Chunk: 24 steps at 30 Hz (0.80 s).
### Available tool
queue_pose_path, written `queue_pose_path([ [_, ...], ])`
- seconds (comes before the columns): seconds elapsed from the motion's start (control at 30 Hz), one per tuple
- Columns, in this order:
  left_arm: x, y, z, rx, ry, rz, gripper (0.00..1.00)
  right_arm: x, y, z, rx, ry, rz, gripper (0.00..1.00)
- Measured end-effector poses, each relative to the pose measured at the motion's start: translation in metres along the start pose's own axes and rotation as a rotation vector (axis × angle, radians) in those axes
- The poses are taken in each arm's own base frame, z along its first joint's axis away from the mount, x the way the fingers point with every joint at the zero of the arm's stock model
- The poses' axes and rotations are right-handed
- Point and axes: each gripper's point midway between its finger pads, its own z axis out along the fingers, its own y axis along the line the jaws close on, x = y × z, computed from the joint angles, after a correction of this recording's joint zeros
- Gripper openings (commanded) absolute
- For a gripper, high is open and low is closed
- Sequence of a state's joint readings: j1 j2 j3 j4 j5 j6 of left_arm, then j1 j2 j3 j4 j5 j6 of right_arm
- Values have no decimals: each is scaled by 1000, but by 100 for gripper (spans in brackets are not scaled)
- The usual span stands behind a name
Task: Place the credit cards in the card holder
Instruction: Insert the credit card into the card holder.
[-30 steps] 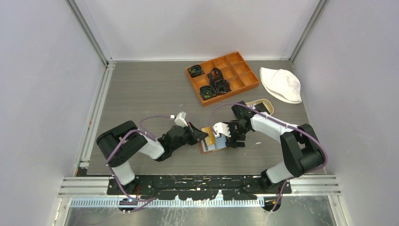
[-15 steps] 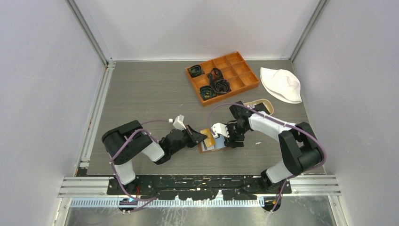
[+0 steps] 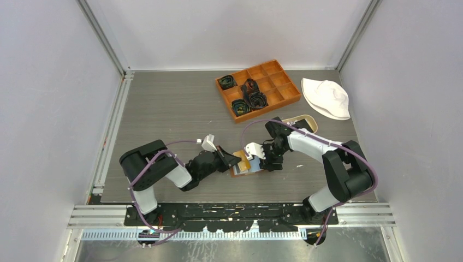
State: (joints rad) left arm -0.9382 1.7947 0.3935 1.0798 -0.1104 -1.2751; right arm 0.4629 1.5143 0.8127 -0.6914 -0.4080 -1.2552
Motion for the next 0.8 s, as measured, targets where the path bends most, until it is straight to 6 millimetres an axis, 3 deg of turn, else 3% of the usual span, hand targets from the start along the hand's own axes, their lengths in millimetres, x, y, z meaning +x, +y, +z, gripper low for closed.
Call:
queue_pose_path([
  [0.8,4,6,1,-67,15,14,0,-1,0,0,-6,7,-3,62],
])
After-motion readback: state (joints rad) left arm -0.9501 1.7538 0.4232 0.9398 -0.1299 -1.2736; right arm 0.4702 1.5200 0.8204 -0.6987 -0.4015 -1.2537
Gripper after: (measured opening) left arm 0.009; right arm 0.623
